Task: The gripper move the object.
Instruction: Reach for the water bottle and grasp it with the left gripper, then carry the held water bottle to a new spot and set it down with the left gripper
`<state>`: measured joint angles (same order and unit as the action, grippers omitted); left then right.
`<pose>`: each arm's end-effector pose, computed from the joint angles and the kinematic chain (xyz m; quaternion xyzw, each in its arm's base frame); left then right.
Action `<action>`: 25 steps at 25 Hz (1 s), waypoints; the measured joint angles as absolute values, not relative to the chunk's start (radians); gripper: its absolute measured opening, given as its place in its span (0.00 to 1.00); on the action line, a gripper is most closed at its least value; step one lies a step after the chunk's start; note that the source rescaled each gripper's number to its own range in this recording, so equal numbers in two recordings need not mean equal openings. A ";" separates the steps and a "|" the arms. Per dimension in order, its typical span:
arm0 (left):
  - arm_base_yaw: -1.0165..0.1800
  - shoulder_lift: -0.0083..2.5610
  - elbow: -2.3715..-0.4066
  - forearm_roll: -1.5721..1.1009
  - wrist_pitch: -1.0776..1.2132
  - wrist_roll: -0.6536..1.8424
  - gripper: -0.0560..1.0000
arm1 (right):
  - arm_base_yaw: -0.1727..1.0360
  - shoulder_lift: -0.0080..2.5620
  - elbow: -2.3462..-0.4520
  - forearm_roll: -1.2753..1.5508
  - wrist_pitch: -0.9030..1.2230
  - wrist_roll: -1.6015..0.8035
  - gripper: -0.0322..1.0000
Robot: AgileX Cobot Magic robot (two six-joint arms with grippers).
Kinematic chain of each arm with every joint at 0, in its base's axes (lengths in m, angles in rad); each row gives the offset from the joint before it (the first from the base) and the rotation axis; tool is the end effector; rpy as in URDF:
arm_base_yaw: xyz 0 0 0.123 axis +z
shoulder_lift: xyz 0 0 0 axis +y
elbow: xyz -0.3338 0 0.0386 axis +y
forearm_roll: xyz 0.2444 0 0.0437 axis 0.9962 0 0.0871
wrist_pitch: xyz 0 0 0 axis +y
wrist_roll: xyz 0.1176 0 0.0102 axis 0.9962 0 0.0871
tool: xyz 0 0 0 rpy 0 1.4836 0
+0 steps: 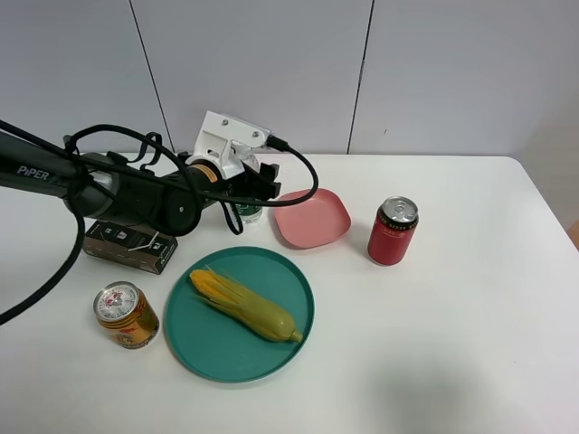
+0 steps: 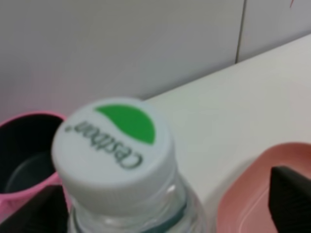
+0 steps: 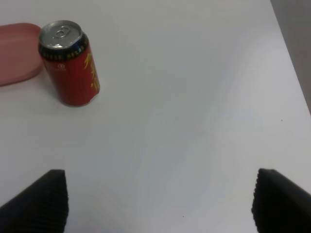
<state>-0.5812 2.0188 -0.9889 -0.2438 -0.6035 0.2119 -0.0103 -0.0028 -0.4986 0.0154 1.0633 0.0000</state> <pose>0.3870 -0.2349 0.1796 0.2008 0.7943 -0.1067 0.5633 -0.0356 0.0020 0.2624 0.0041 0.8535 0.0050 0.5210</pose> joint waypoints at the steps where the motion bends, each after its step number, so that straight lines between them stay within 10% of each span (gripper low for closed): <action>1: -0.581 2.027 -0.989 -0.244 -0.604 0.212 0.86 | -0.010 -0.003 -0.499 0.015 1.063 0.000 1.00; 8: -0.581 2.069 -0.991 -0.244 -0.604 0.197 0.81 | -0.010 -0.003 -0.499 0.015 1.061 0.000 1.00; 15: -0.581 2.070 -0.991 -0.242 -0.618 0.193 0.05 | -0.010 -0.003 -0.499 0.015 1.061 0.000 1.00; 25: -0.581 2.081 -0.986 -0.203 -0.674 0.181 0.05 | -0.010 -0.003 -0.499 0.015 1.061 0.000 1.00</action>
<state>-0.5812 2.0812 -0.9863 -0.2035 -0.6745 0.1814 -0.0103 -0.0028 -0.4986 0.0154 1.0611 0.0000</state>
